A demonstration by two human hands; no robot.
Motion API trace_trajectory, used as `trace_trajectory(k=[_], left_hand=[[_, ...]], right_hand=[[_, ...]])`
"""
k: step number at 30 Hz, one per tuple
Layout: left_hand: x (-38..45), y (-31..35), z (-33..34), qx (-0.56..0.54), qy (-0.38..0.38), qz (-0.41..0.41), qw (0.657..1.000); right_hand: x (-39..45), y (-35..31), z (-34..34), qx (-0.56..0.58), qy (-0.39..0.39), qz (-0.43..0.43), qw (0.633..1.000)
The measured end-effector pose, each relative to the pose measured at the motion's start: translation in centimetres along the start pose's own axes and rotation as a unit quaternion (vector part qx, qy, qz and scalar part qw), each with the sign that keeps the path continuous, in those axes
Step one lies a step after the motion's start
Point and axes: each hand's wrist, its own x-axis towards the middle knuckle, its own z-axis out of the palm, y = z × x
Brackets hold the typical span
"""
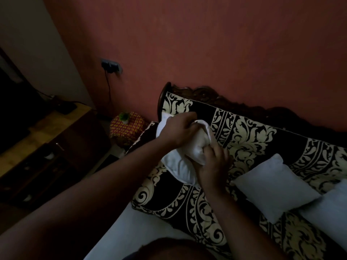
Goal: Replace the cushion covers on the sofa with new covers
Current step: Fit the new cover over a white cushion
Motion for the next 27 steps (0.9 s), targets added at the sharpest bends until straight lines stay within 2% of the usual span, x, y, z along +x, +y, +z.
trace_trajectory(k=[2,3,5,7,8,10,12,16,20,24,26,27], left_hand=[[-2.1,-0.6,0.7,0.014,0.058,0.015,0.998],[-3.7,-1.4,1.3,-0.003,0.083,-0.013,0.996],[-7.0,-3.4,3.0,-0.025,0.100,-0.142,0.984],[-8.5,-5.5,4.4,-0.056,0.086,-0.276,0.956],[-8.5,-6.4,4.7,-0.094,0.082,-0.310,0.943],[-7.6,-7.3,5.0,-0.146,0.041,-0.309,0.939],[-6.8,-6.8,5.1,-0.114,-0.007,-0.271,0.956],[-6.4,-5.6,6.1,-0.094,0.044,-0.254,0.962],[-7.1,-6.4,7.0,-0.201,0.062,-0.319,0.924],[-8.5,-6.1,8.1,-0.092,-0.044,-0.298,0.949],[-8.1,-5.4,8.4,-0.038,-0.038,-0.281,0.958],[-7.8,-5.2,8.5,-0.050,-0.024,-0.291,0.955]], right_hand=[[0.7,1.0,0.2,0.071,-0.030,0.027,0.997],[1.1,1.3,0.0,0.102,-0.031,0.064,0.992],[2.2,1.8,-0.8,0.148,-0.003,0.127,0.981],[2.6,2.5,-1.5,0.200,0.010,0.158,0.967],[2.5,2.8,-1.9,0.226,-0.001,0.171,0.959],[2.1,3.5,-2.2,0.271,-0.039,0.202,0.941],[1.7,3.9,-2.5,0.323,-0.055,0.256,0.909],[1.2,4.5,-2.8,0.356,-0.018,0.313,0.880],[0.9,4.9,-3.2,0.389,-0.009,0.337,0.857],[1.3,5.4,-3.6,0.443,0.021,0.372,0.815],[1.0,5.7,-3.9,0.438,0.018,0.380,0.814],[0.7,5.9,-4.1,0.414,0.009,0.382,0.826]])
